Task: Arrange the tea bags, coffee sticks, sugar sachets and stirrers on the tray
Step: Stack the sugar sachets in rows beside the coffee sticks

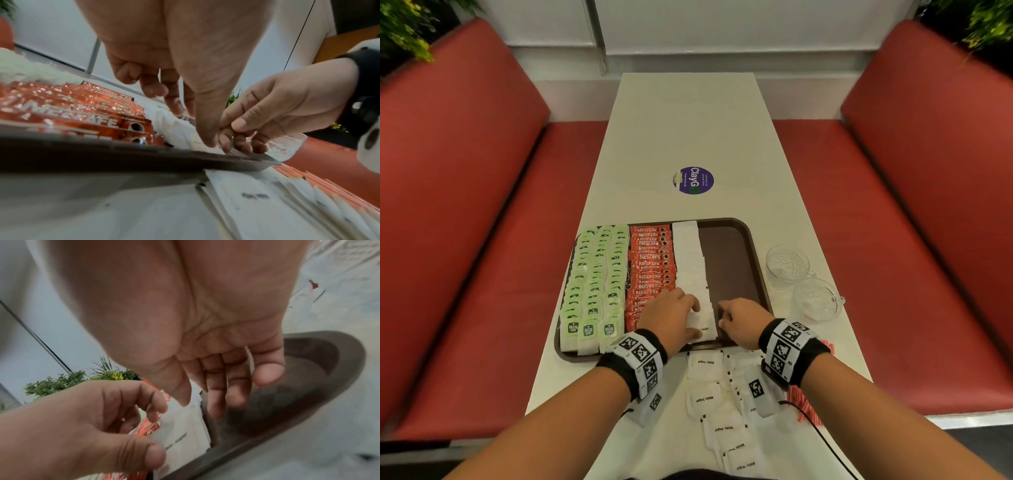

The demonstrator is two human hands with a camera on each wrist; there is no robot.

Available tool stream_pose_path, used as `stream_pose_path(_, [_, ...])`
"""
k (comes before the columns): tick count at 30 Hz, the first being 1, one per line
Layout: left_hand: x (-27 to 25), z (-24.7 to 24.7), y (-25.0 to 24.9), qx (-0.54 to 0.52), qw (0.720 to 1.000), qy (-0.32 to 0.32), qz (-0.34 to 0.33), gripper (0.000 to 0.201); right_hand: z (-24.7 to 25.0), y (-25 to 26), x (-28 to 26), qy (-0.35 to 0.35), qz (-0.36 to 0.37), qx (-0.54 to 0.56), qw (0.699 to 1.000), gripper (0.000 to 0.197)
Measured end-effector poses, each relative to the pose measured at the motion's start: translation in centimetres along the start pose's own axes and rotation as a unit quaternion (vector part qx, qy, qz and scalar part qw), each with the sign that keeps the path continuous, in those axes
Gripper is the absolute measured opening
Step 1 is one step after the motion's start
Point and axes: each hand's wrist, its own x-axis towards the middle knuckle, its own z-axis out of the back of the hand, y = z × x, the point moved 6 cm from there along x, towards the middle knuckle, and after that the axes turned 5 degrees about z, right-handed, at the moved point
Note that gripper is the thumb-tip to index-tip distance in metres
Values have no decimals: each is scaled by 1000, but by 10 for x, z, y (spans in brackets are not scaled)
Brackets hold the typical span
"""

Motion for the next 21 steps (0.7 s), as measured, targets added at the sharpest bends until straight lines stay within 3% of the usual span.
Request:
stream_pose_path(3, [-5, -6, -1, 53, 999, 5, -5, 37, -4, 7, 4, 14, 8, 1, 1000, 4])
stream_pose_path(5, [-6, -7, 0, 61, 998, 9, 1, 36, -9, 9, 8, 25, 10, -4, 1000, 4])
stream_pose_path(9, [-4, -6, 1, 61, 998, 9, 2, 35, -16, 9, 15, 34, 6, -3, 999, 24])
stream_pose_path(17, [-2, -1, 0, 58, 998, 1, 0, 36, -7, 13, 10, 32, 14, 3, 999, 32])
stream_pose_path(21, [-13, 6, -9, 41, 998, -23, -41, 30, 8, 9, -7, 1, 13, -4, 1000, 45])
